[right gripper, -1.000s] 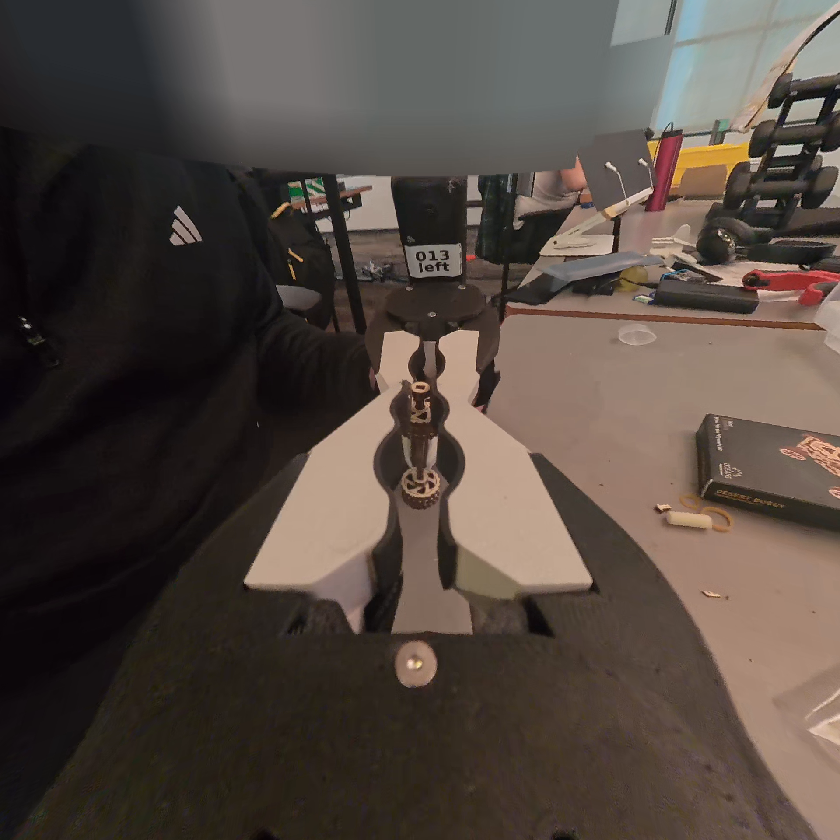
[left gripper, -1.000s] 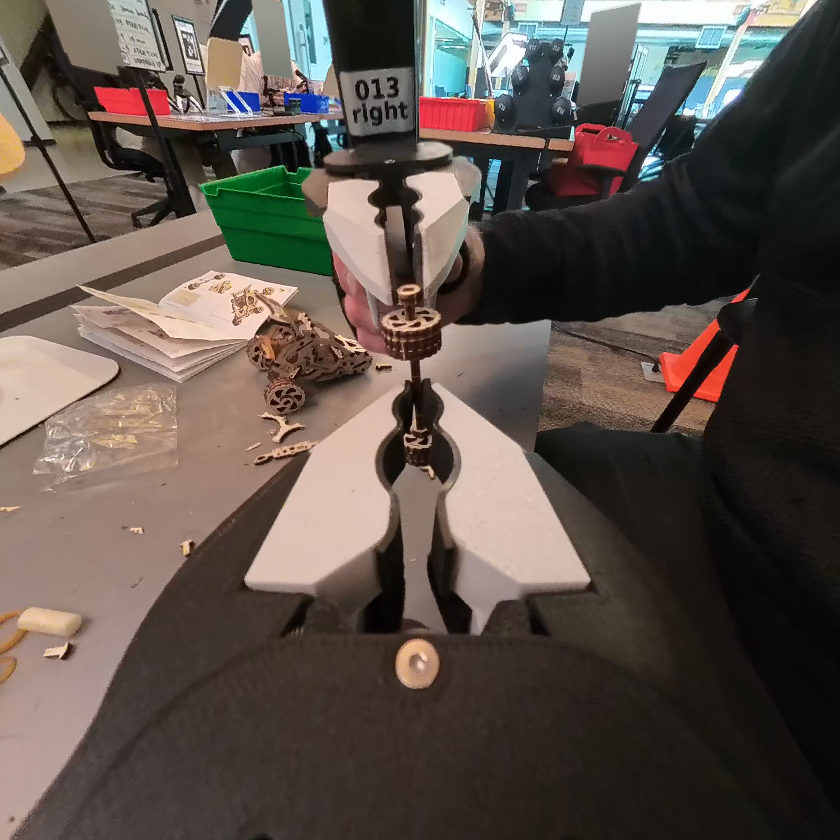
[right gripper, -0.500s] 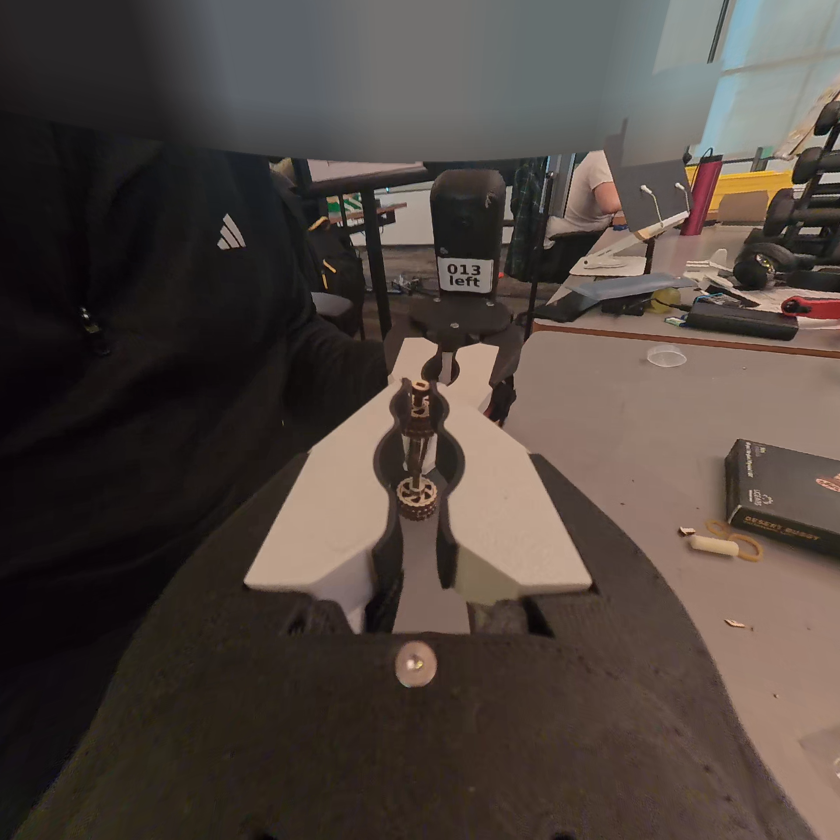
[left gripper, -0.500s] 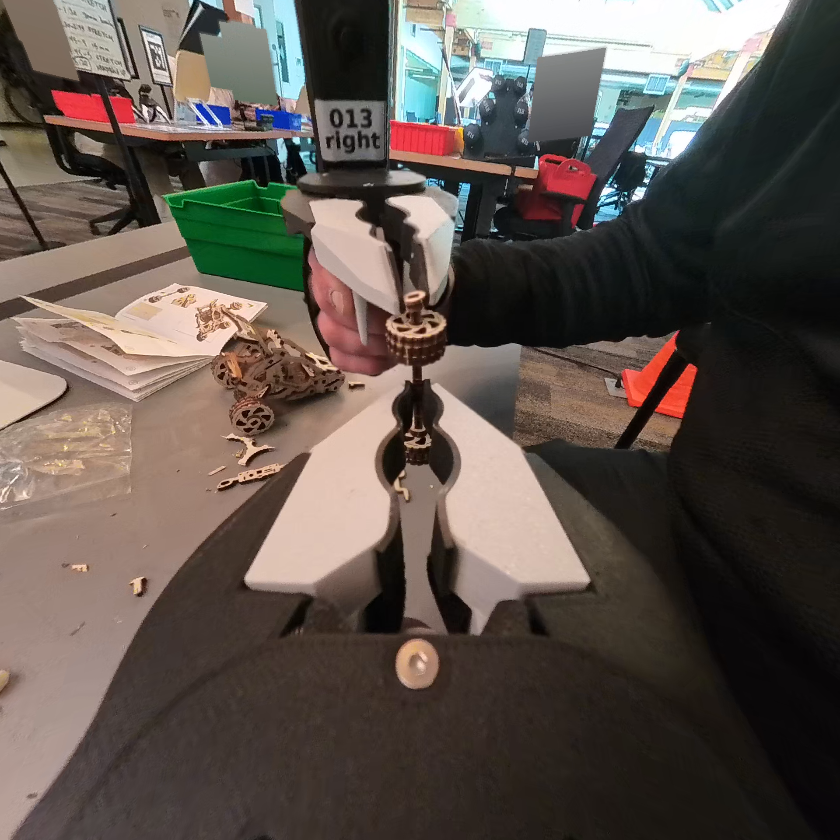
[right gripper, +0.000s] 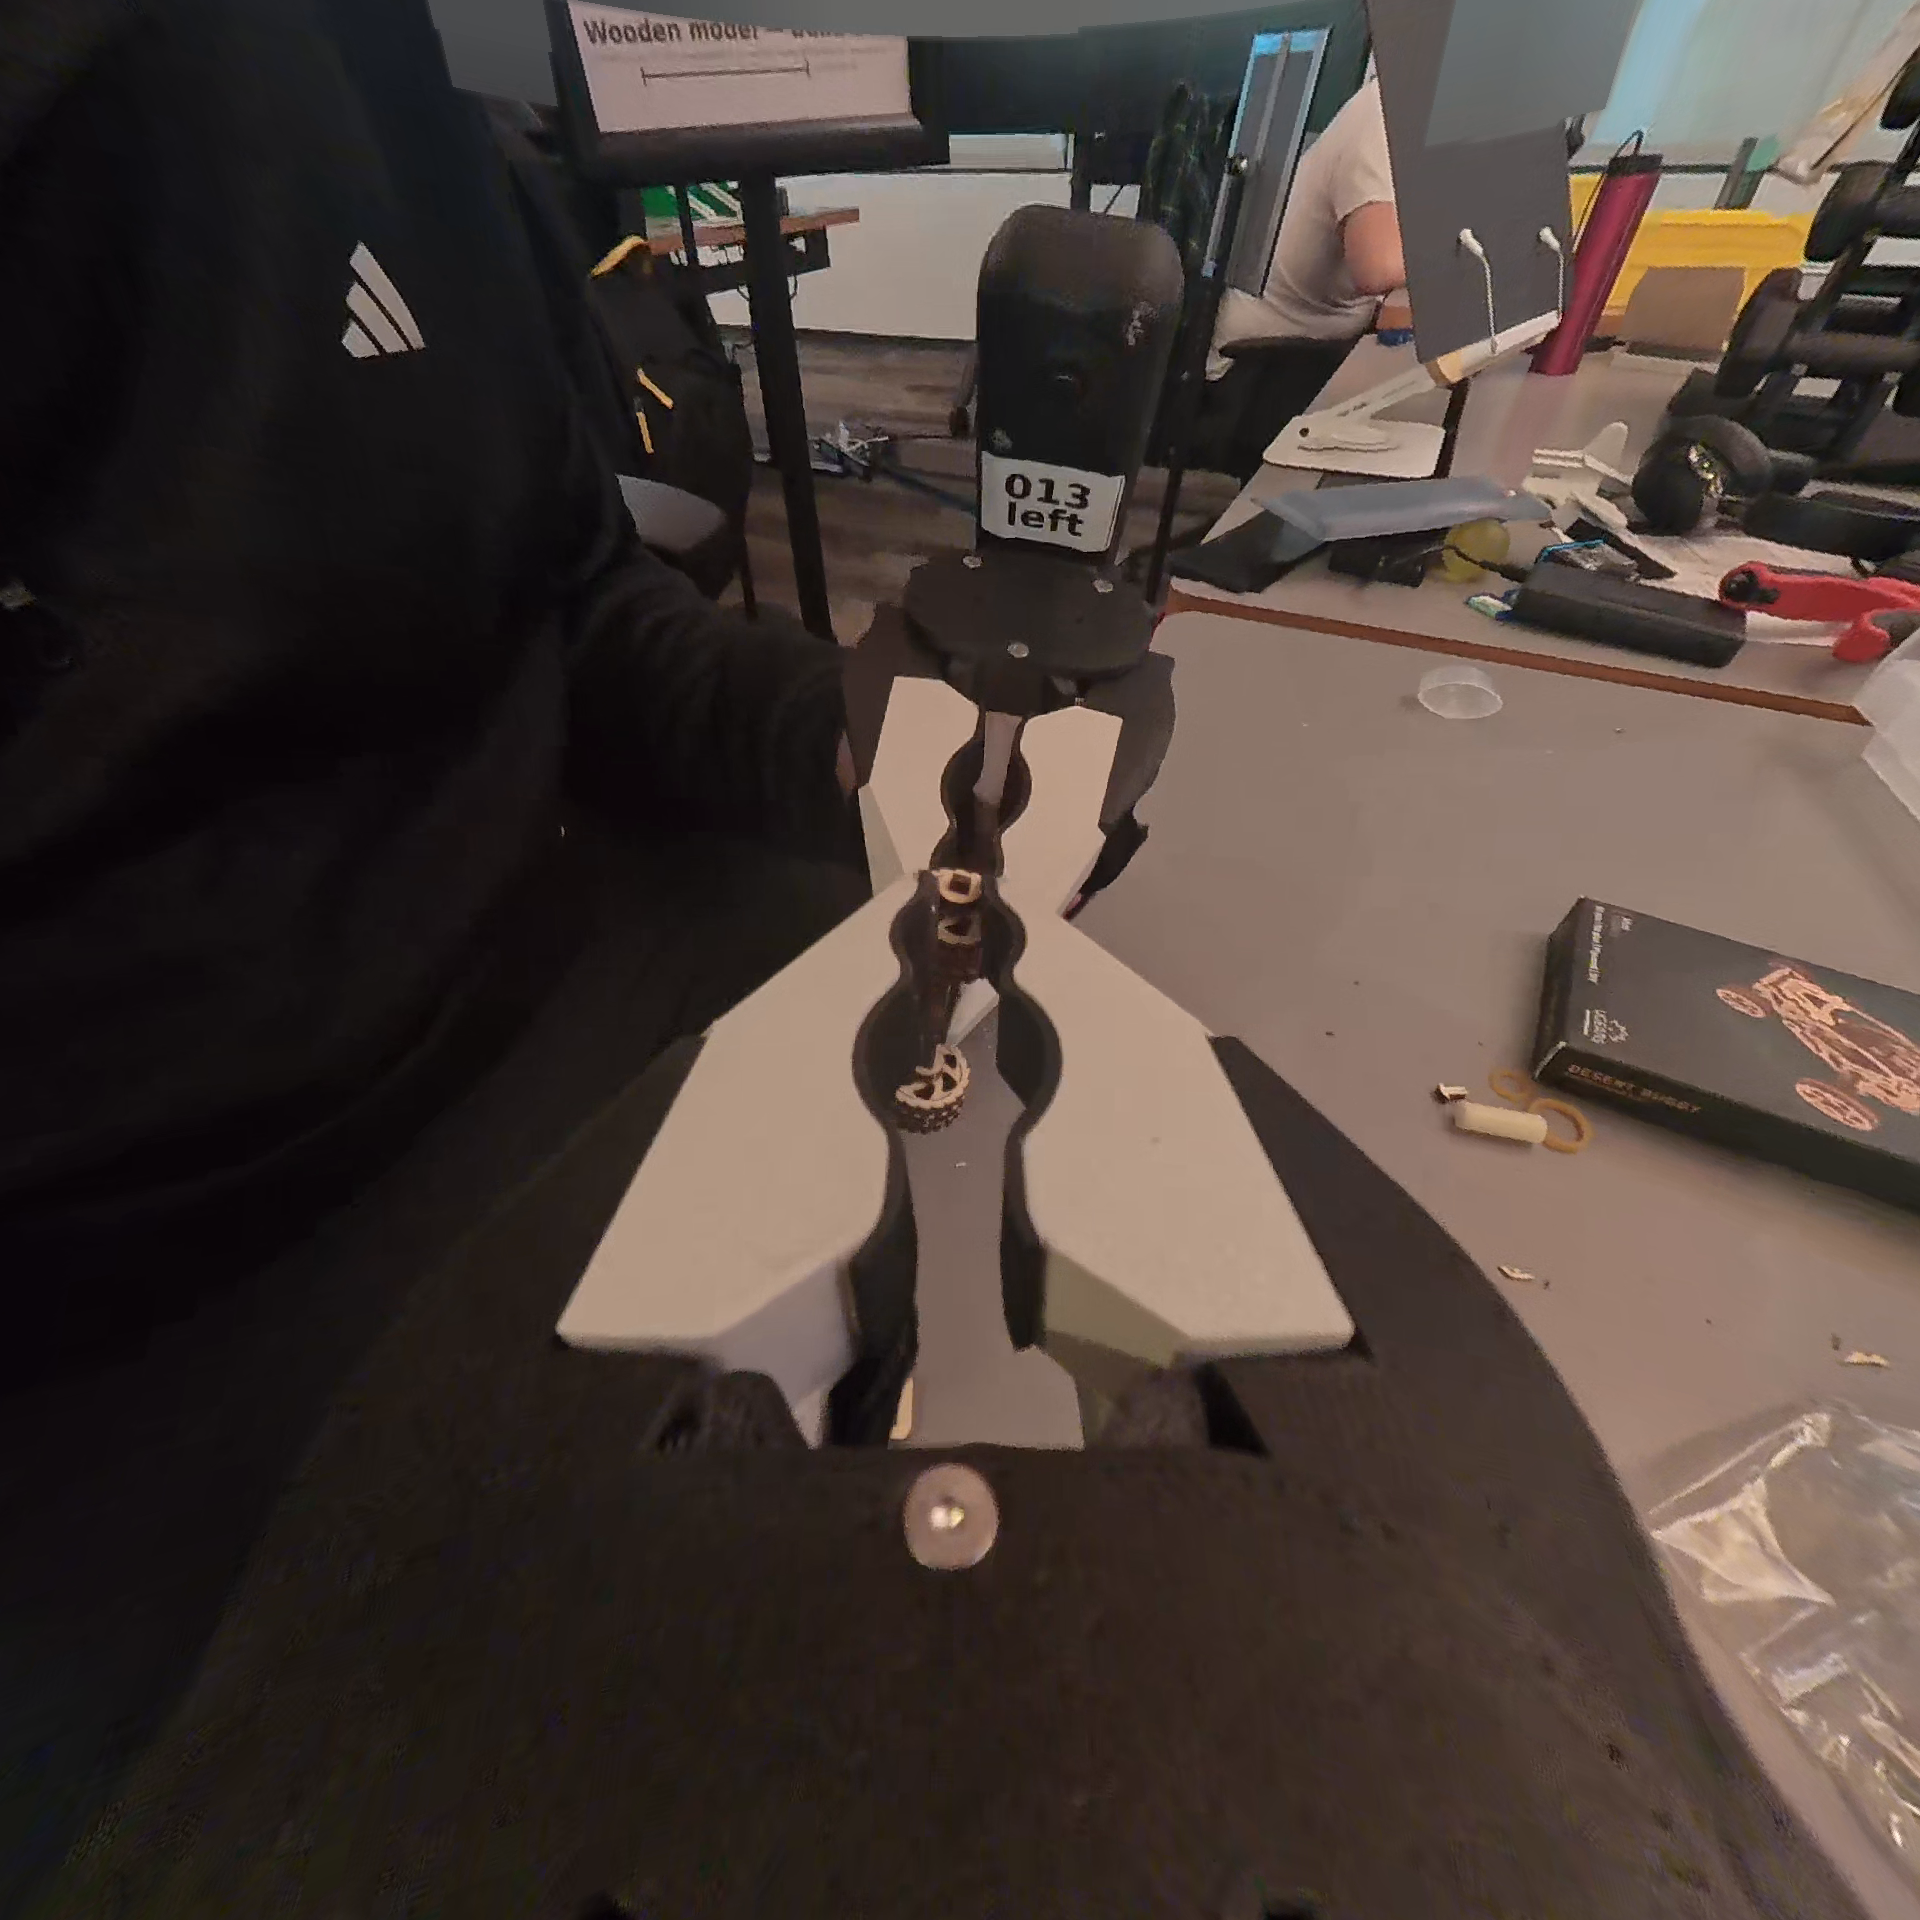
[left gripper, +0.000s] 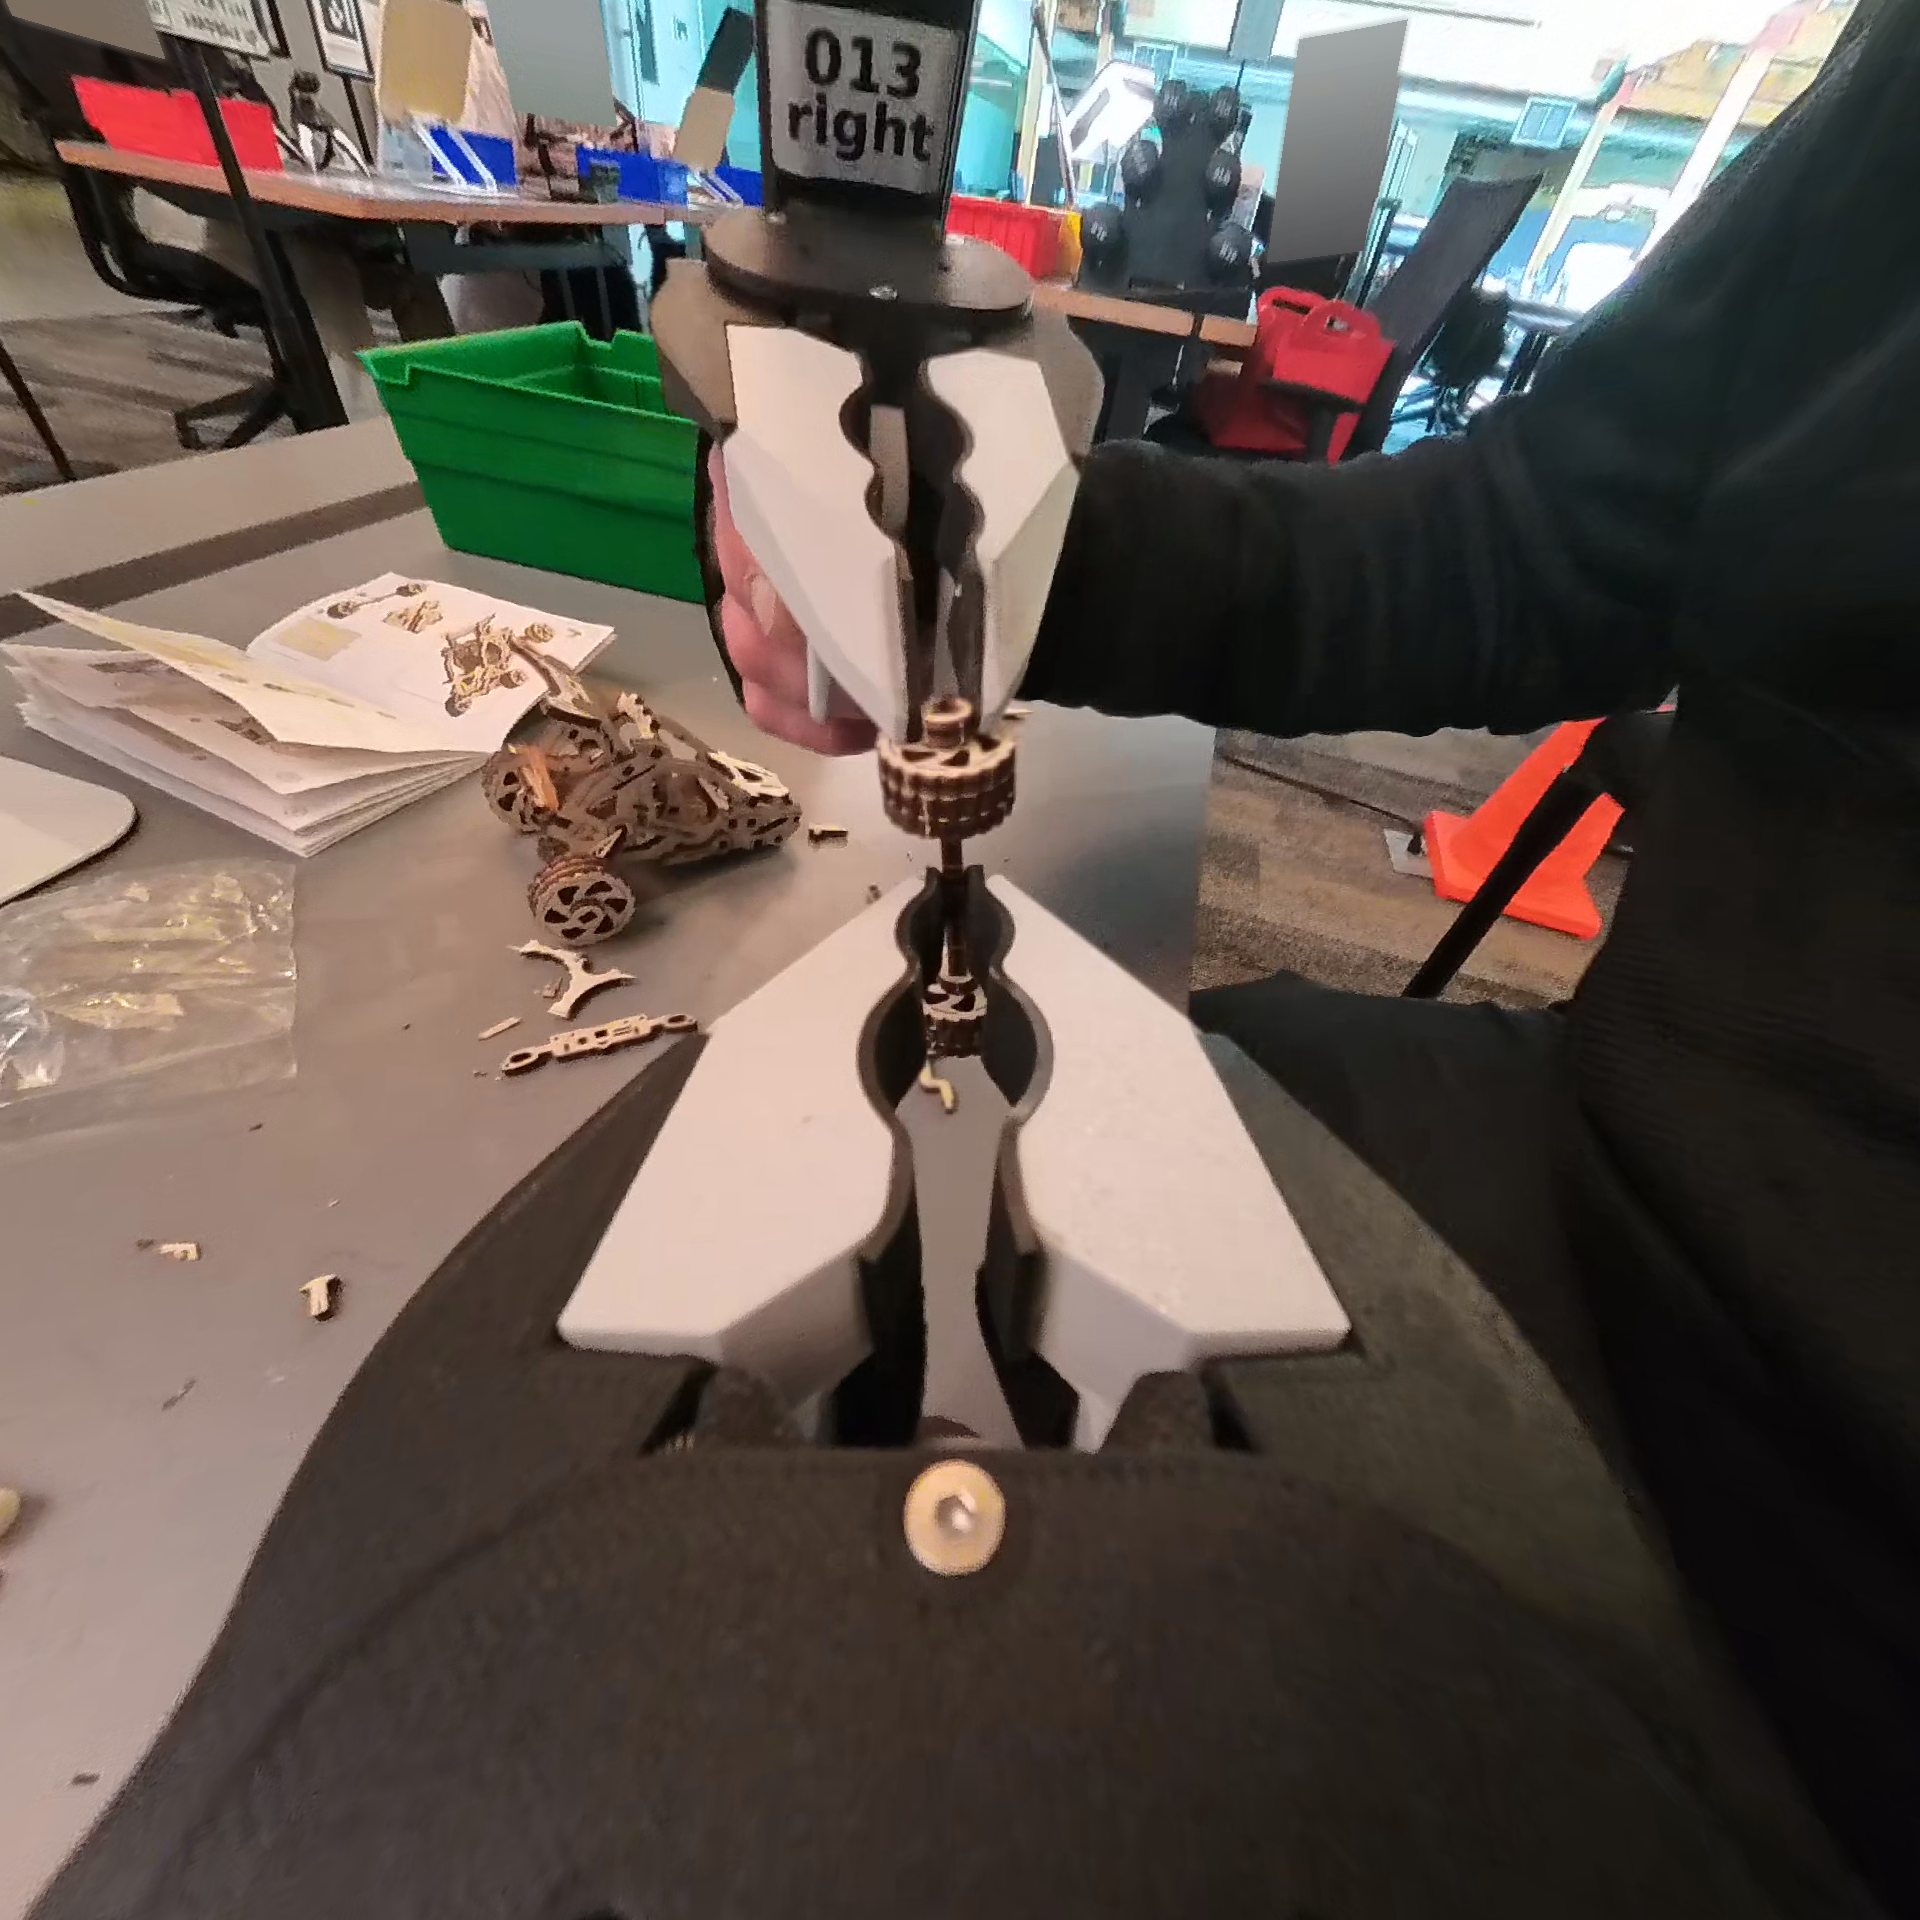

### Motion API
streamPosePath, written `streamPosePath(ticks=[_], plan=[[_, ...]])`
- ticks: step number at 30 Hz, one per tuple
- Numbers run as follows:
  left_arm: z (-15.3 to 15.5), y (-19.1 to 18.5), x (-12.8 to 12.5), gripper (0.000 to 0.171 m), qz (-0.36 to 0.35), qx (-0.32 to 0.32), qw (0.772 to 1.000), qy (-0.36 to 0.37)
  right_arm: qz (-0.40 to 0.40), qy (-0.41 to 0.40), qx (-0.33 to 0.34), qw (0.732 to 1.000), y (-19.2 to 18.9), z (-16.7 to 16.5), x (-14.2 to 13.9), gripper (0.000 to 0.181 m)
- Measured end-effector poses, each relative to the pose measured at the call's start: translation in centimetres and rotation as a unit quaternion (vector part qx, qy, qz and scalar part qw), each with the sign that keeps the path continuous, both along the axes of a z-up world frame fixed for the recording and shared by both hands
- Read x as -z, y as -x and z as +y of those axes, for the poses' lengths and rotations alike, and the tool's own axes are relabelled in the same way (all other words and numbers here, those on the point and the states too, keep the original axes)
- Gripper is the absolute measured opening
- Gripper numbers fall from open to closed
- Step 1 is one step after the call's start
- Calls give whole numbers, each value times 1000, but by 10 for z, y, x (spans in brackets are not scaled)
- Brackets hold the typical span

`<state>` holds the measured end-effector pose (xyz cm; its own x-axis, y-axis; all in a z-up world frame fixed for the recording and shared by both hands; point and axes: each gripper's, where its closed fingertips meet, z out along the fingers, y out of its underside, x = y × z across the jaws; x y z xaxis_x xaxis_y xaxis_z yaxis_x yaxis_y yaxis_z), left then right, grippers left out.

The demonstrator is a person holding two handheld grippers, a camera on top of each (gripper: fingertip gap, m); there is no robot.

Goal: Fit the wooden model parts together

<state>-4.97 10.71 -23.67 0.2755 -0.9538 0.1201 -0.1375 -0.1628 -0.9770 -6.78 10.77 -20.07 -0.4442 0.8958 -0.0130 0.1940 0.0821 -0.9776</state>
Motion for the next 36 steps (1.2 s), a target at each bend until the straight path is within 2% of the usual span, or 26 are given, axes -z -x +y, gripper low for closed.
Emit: streamPosePath(ticks=[3, 6, 10, 12, 14, 17, 21, 24, 26, 29, 36], plan=[[1, -1, 1, 0, -6, -1, 1000, 9, -5, -4, 7, 1000, -1, 2, -1, 6], [1, -3, 5, 0, 4, 1, 1000, 9, 2, 5, 21, 1000, -3, 8, -8, 14], [3, -4, 5, 0, 3, 0, 1000, 13, -10, -2, 26, 1000, -6, 6, -9, 8], [4, -3, 3, 0, 2, -2, 1000, 13, -37, -10, 30, 999, -5, 5, 1, 5], [5, -5, 7, 0, 17, -5, 1000, 9, -48, -1, 27, 998, -5, 5, 5, 5], [7, -6, 4, 0, -2, -5, 1000, 22, -55, 4, 42, 998, -6, 9, 2, 5], [15, -1, -6, 0, -58, -12, 996, 59, -55, 20, 90, 994, -11, 22, -8, 23], [19, 1, -18, 0, -132, -3, 985, 109, -82, 44, 135, 987, -17, 31, 0, 21], [22, 1, -28, 0, -192, 8, 971, 146, -89, 87, 143, 982, -18, 28, 2, 21], [24, -3, -36, 0, -245, 26, 951, 189, -110, 142, 158, 971, -16, 23, 11, 19], [24, -10, -43, 0, -263, 24, 941, 213, -119, 236, 156, 952, -17, 15, 7, 1]])
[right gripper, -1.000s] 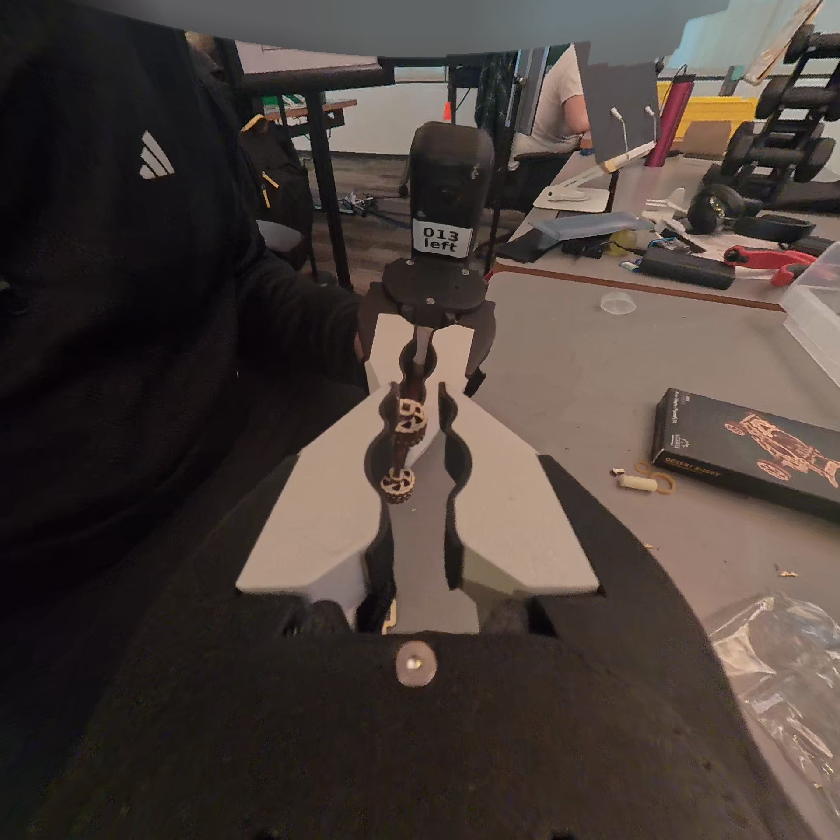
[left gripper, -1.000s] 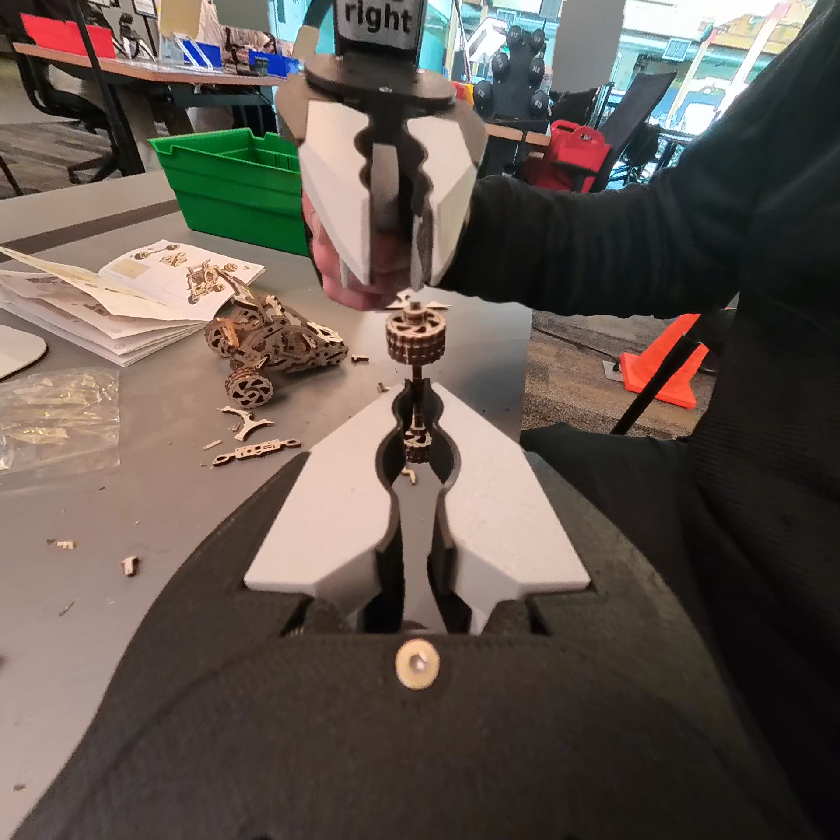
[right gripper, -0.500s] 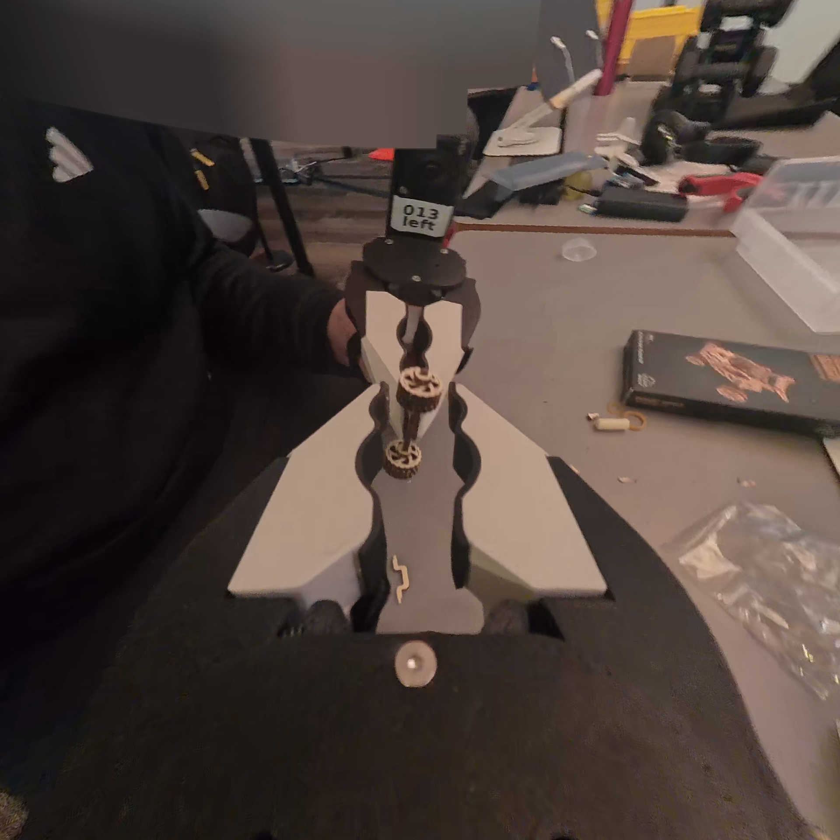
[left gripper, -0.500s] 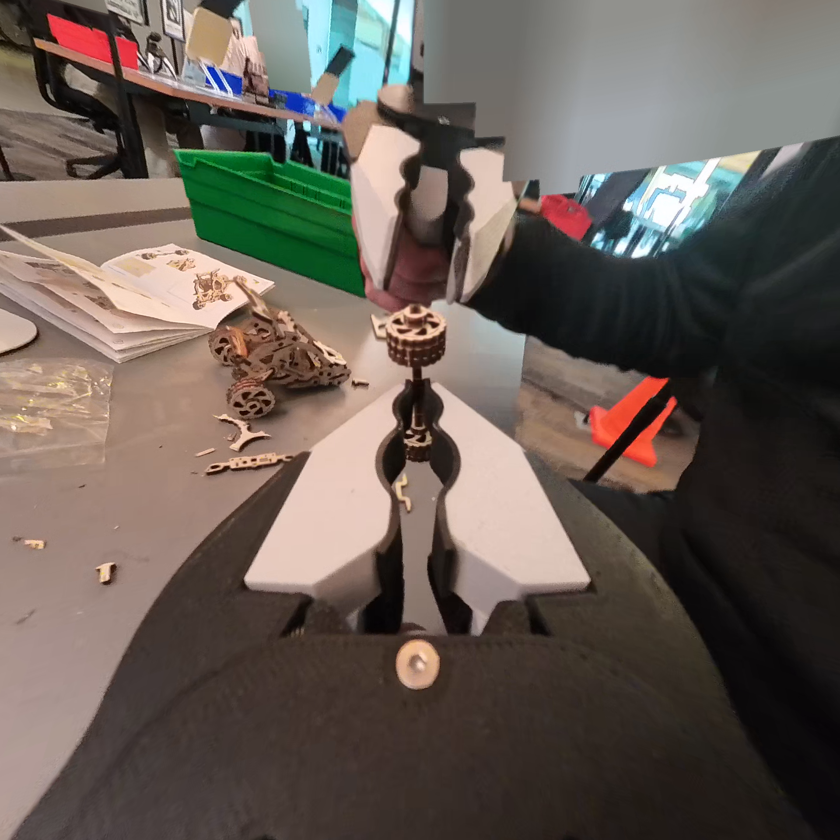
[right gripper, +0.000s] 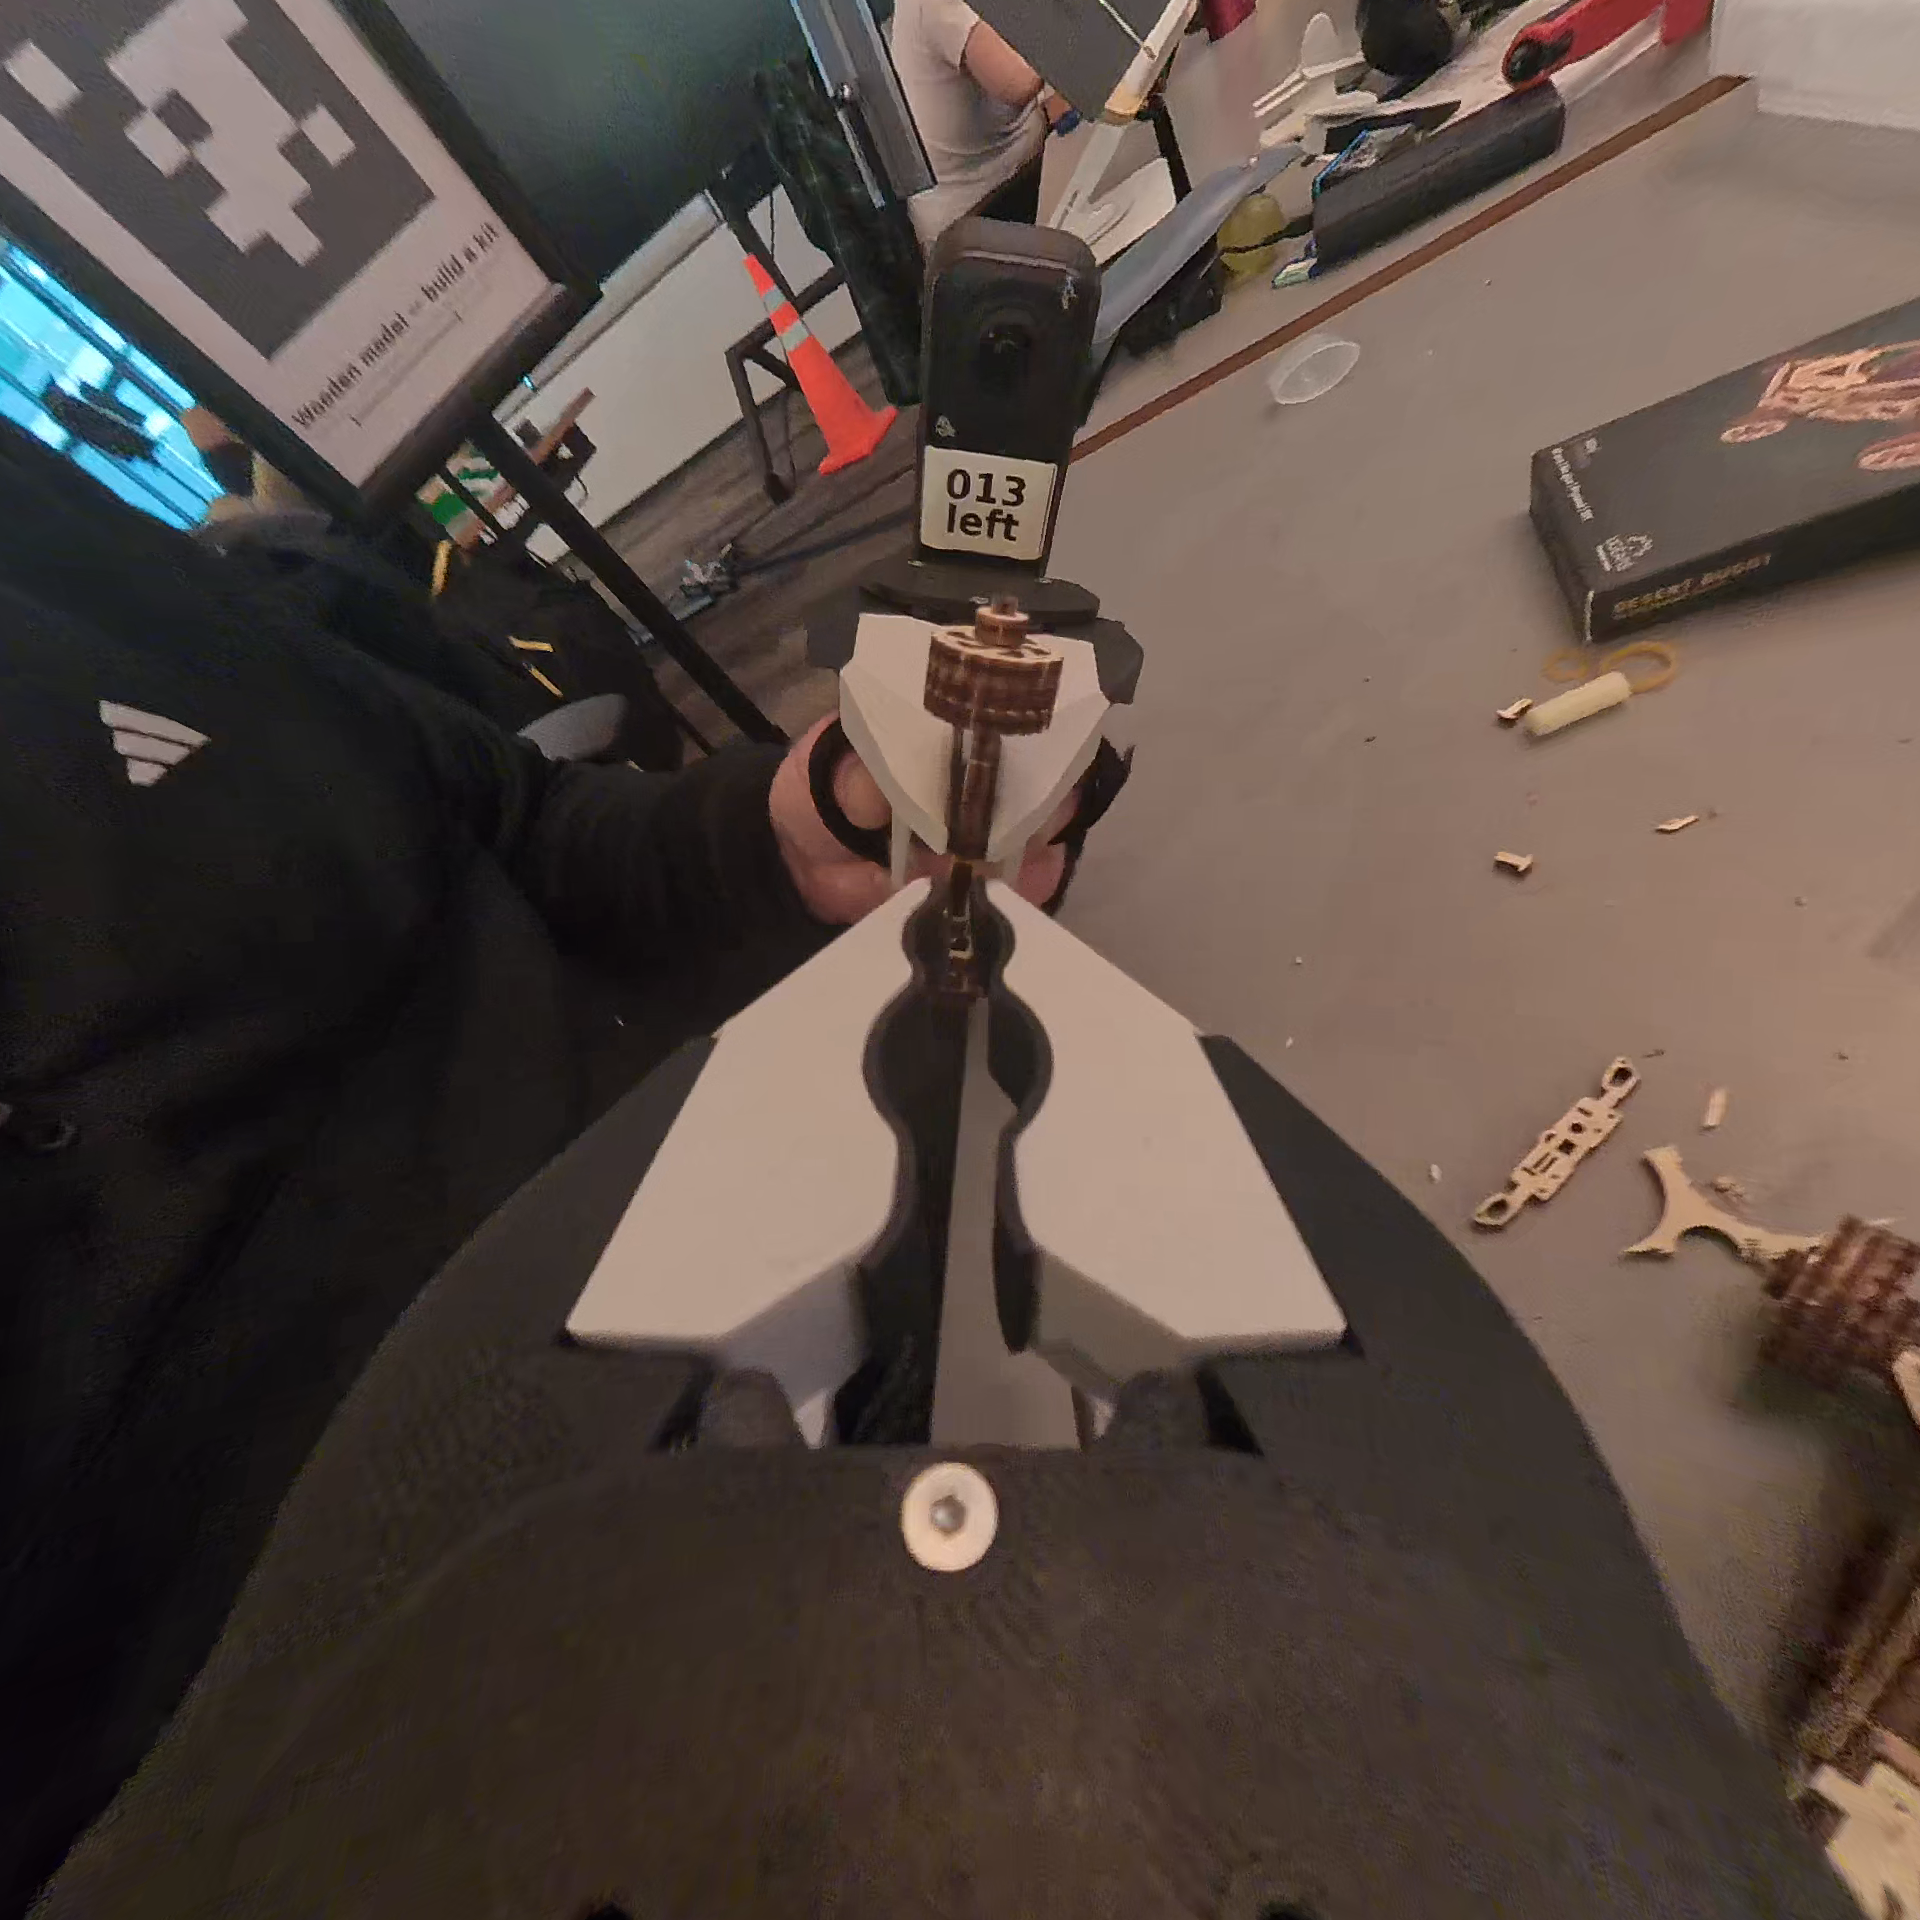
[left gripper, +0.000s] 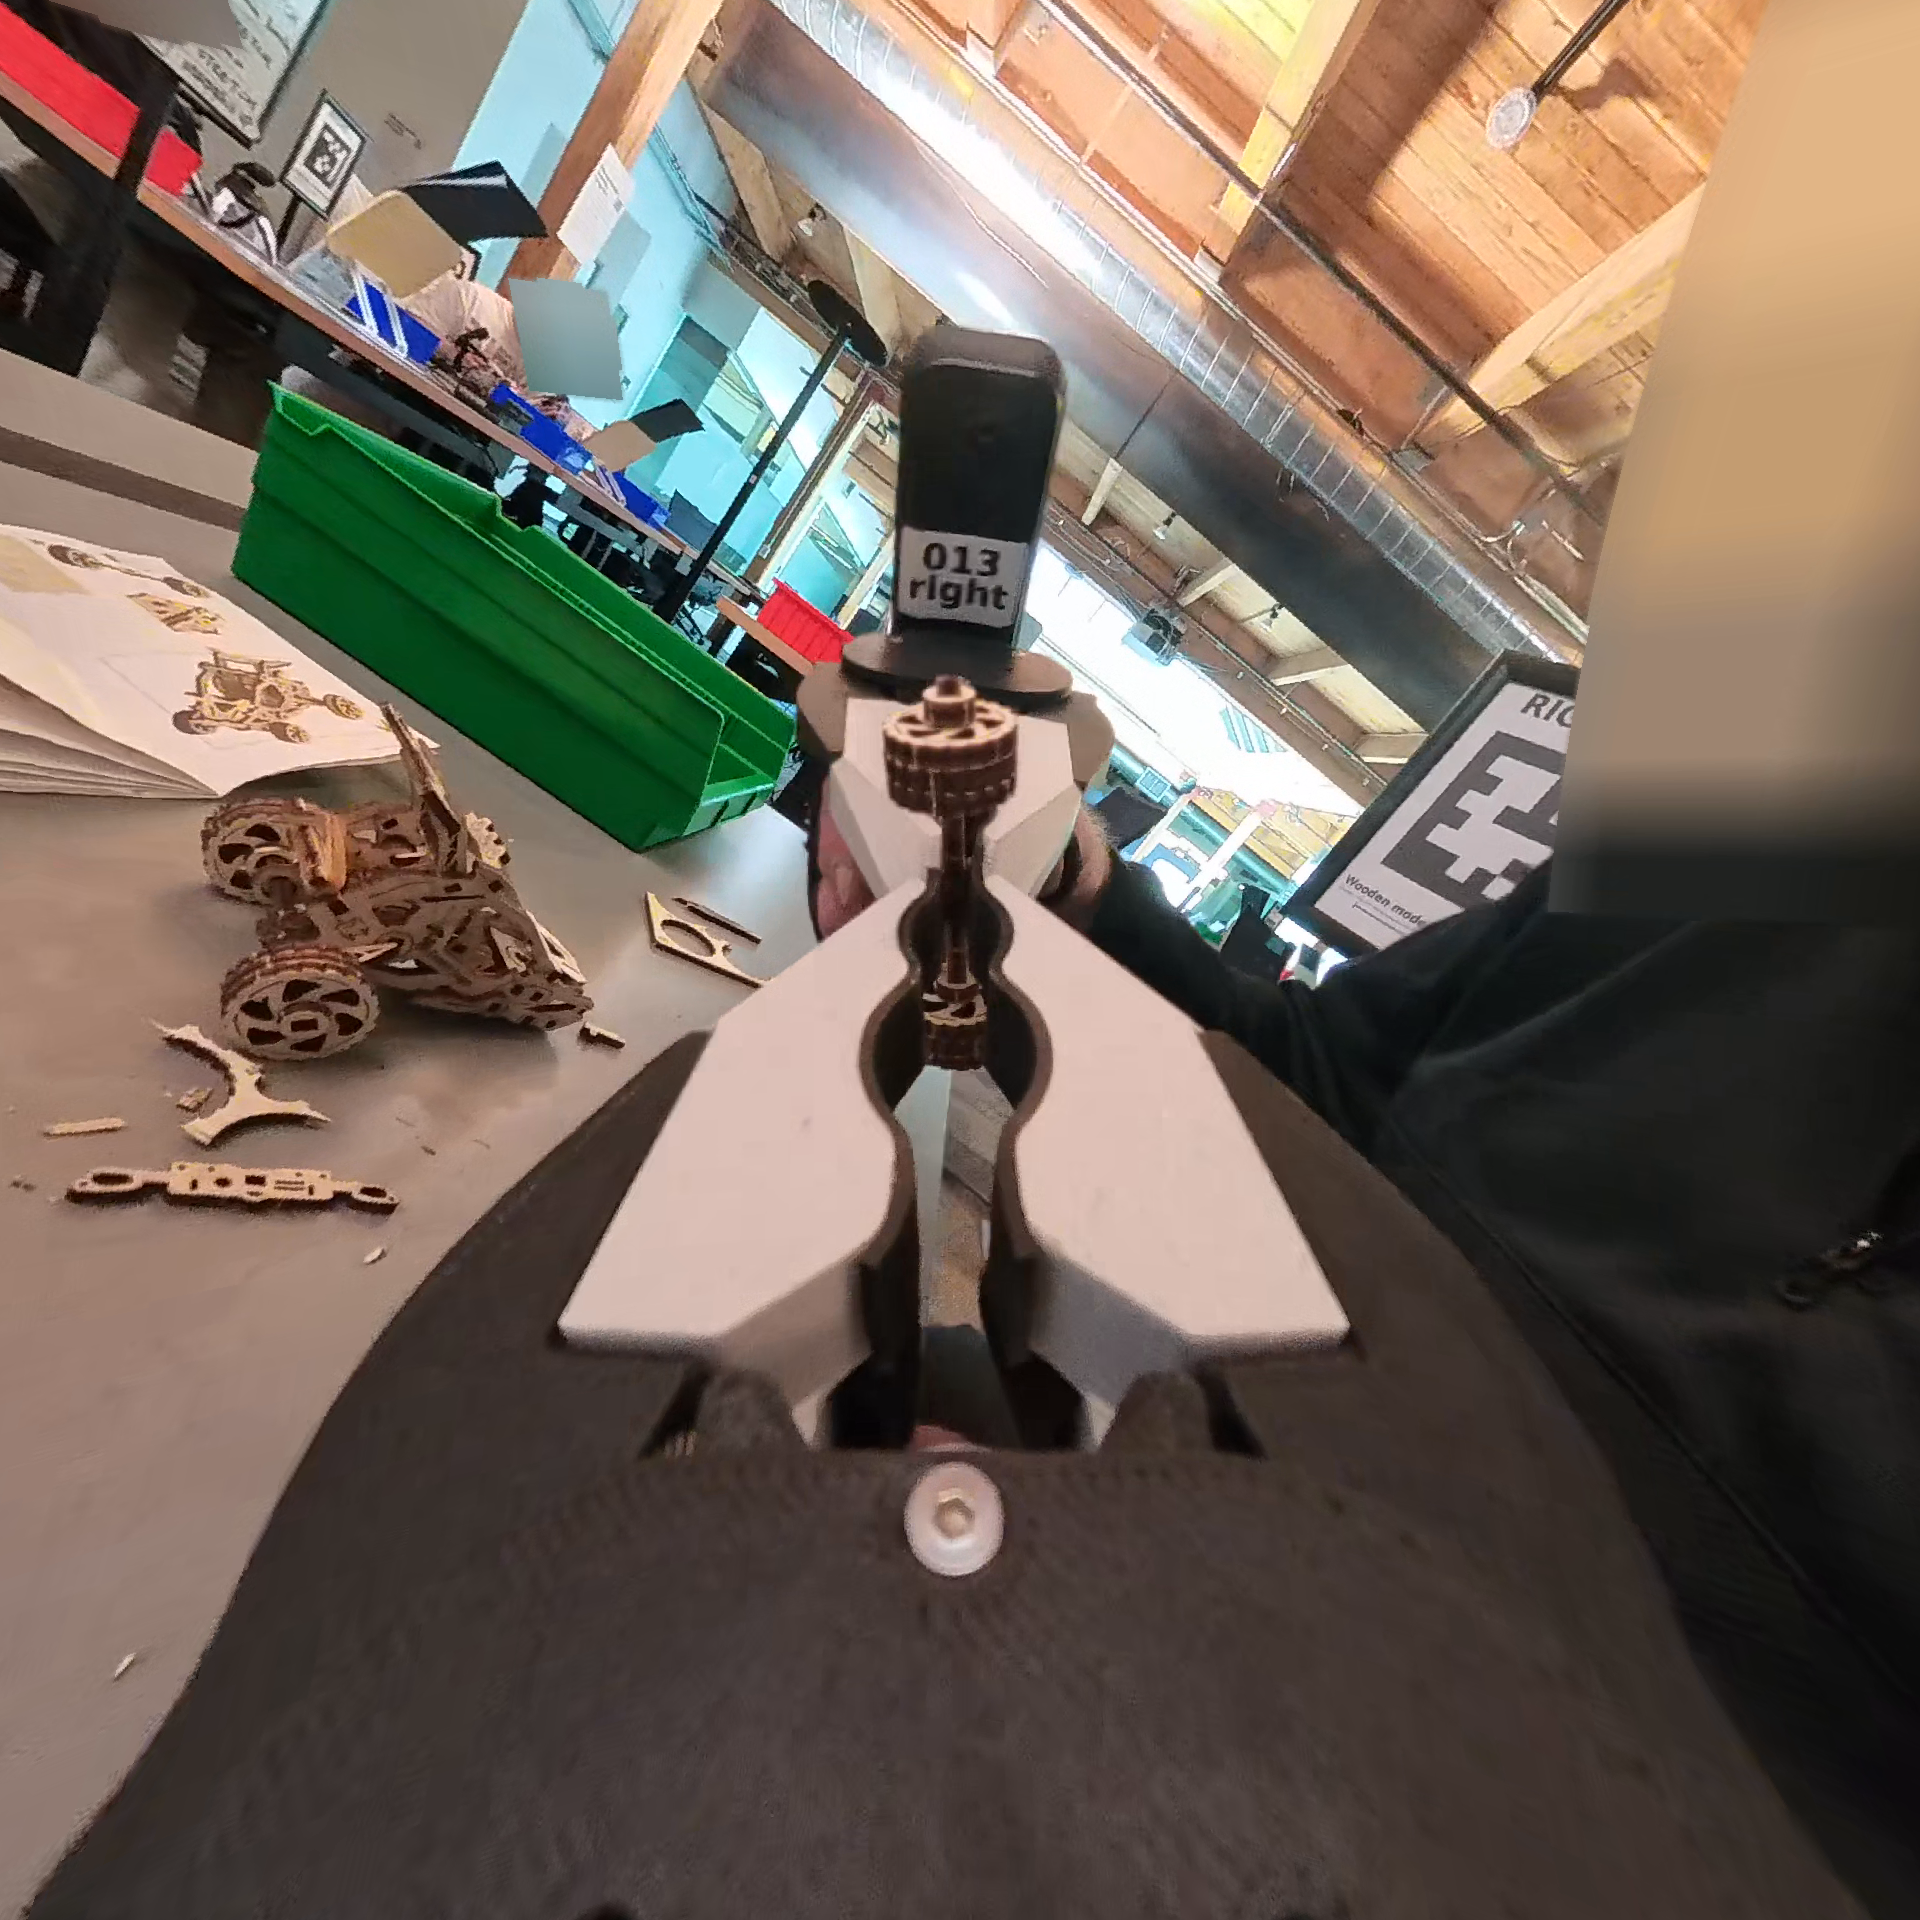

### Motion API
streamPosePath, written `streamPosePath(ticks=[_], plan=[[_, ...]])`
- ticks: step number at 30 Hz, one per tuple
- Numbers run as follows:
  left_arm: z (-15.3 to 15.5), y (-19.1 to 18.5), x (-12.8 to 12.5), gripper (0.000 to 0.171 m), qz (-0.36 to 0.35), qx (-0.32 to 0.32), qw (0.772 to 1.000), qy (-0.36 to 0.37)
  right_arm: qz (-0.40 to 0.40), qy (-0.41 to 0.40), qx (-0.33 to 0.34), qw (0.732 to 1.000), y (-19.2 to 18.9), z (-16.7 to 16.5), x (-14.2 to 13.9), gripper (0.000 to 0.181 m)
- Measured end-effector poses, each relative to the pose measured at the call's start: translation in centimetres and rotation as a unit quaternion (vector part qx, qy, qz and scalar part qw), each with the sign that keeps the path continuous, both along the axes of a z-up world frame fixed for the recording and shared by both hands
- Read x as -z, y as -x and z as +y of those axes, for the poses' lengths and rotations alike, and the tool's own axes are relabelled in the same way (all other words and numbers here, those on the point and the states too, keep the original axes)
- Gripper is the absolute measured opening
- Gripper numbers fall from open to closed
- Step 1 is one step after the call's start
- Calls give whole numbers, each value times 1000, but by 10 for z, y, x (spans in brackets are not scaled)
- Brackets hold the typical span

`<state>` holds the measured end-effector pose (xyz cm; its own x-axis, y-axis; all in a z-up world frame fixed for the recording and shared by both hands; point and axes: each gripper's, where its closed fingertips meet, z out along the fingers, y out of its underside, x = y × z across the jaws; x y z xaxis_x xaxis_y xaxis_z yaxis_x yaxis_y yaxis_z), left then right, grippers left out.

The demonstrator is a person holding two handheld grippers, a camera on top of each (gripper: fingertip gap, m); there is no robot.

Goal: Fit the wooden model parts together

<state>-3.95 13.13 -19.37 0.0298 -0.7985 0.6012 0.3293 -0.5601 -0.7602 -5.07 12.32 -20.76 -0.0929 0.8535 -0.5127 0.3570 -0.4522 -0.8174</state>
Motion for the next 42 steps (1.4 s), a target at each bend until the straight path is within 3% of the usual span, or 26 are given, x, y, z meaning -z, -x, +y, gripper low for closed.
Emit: streamPosePath(ticks=[5, 15, 19, 22, 25, 27, 29, 33, 42], plan=[[-1, -4, 1, 0, -6, 5, 1000, 15, 20, 95, 0, 995, -2, -2, -6, 10], [-2, -5, -3, 0, -44, 3, 999, 26, 1, 95, 55, 994, 1, -3, -3, 0], [7, 4, -1, 29, 18, -75, 996, -45, 8, 131, 86, 988, -4, 4, -4, 0], [10, 9, -1, 60, 124, -151, 968, -157, -7, 163, 106, 981, -10, 7, 4, 0], [9, 2, 6, 89, 249, -191, 906, -283, -26, 184, 112, 976, -14, 4, 12, 0], [9, -6, 17, 105, 310, -192, 874, -321, -39, 191, 115, 974, -15, 3, 17, 0], [6, -13, 24, 103, 334, -181, 860, -340, -54, 196, 113, 972, -16, 1, 22, 0], [2, -22, 41, 81, 377, -159, 837, -362, -78, 205, 108, 970, -14, -3, 29, 0], [1, -20, 44, 74, 371, -170, 837, -364, -101, 204, 102, 968, -12, -7, 33, 0]])
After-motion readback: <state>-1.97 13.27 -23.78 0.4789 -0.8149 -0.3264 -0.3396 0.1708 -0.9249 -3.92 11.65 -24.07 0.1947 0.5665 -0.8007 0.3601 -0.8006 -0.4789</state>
